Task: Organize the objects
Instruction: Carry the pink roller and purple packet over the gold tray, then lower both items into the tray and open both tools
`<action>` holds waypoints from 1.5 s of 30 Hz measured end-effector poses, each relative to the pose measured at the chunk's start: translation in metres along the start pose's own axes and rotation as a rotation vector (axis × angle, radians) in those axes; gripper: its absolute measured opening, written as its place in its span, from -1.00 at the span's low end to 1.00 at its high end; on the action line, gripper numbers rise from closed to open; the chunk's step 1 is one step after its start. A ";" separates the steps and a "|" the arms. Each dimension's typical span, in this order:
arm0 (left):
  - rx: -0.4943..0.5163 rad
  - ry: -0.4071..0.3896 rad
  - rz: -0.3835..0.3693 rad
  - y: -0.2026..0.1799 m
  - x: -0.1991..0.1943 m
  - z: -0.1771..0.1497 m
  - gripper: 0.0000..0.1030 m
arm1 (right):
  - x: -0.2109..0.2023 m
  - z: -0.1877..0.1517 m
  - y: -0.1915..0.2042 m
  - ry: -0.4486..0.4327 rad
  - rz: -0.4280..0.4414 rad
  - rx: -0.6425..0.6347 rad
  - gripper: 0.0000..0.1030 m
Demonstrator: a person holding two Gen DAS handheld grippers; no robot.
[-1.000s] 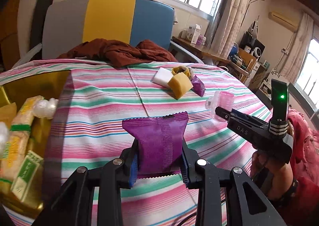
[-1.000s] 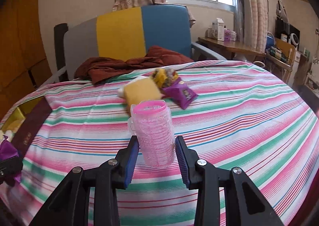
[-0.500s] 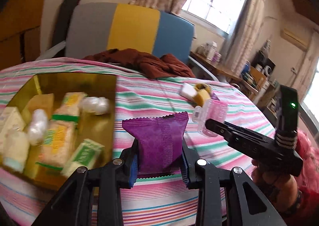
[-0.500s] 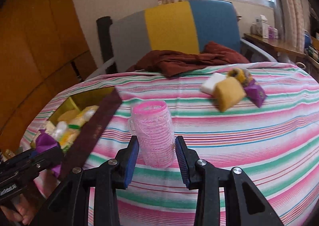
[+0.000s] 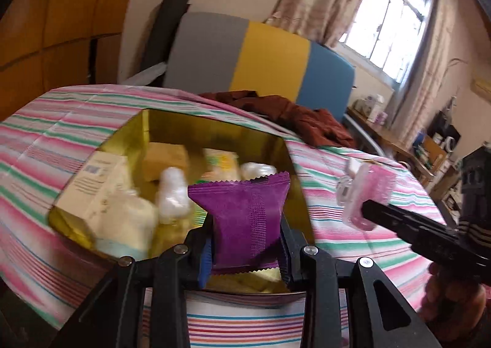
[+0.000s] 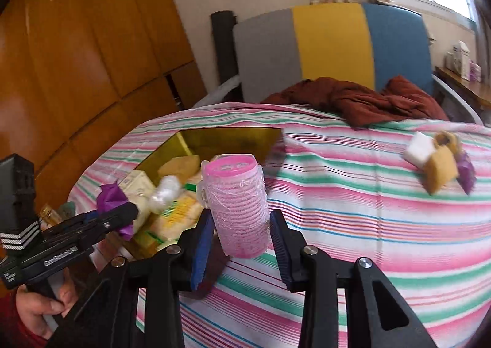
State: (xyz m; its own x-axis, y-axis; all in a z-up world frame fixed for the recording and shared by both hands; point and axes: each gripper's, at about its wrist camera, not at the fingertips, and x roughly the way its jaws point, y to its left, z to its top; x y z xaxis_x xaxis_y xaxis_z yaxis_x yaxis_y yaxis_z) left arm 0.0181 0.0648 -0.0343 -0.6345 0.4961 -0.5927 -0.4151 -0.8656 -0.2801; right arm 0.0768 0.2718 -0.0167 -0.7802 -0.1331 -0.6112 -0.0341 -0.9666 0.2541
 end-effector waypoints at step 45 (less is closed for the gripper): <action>-0.262 -0.015 0.227 0.056 -0.012 0.009 0.99 | 0.062 0.039 0.021 0.090 0.028 -0.010 -0.19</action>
State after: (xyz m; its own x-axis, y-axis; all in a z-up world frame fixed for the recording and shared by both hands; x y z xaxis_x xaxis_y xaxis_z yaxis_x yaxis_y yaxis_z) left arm -0.0039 0.0114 -0.0359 -0.7021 0.2878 -0.6513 -0.0817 -0.9412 -0.3279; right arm 0.0032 0.2521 -0.0199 -0.7211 -0.1786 -0.6695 -0.0068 -0.9644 0.2645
